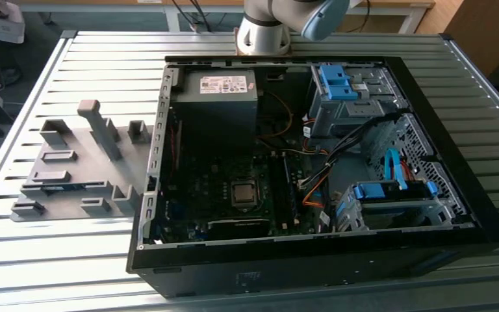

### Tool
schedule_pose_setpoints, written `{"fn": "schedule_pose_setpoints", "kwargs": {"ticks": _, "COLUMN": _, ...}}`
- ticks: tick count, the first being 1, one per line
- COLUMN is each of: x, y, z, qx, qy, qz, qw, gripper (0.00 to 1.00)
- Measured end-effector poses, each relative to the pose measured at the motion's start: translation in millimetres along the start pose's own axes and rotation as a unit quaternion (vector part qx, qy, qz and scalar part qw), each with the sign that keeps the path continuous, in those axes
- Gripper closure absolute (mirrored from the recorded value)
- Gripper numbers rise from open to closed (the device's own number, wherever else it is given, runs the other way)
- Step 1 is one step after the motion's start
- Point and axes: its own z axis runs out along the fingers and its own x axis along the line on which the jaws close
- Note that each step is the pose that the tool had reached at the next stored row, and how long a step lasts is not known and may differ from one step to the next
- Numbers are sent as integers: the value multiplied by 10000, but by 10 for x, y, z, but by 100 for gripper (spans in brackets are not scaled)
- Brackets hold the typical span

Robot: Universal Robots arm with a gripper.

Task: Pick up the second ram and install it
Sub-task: 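Pick up the second ram and move it above second insertion slot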

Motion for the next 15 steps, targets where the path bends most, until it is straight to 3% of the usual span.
{"fn": "schedule_pose_setpoints", "kwargs": {"ticks": 9, "x": 1, "y": -1, "z": 28, "qx": -3, "qy": -12, "qz": -78, "qw": 10000, "gripper": 70}}
{"fn": "schedule_pose_setpoints", "kwargs": {"ticks": 15, "x": 3, "y": -4, "z": 63, "qx": -8, "qy": 4, "qz": -184, "qw": 9998, "gripper": 70}}
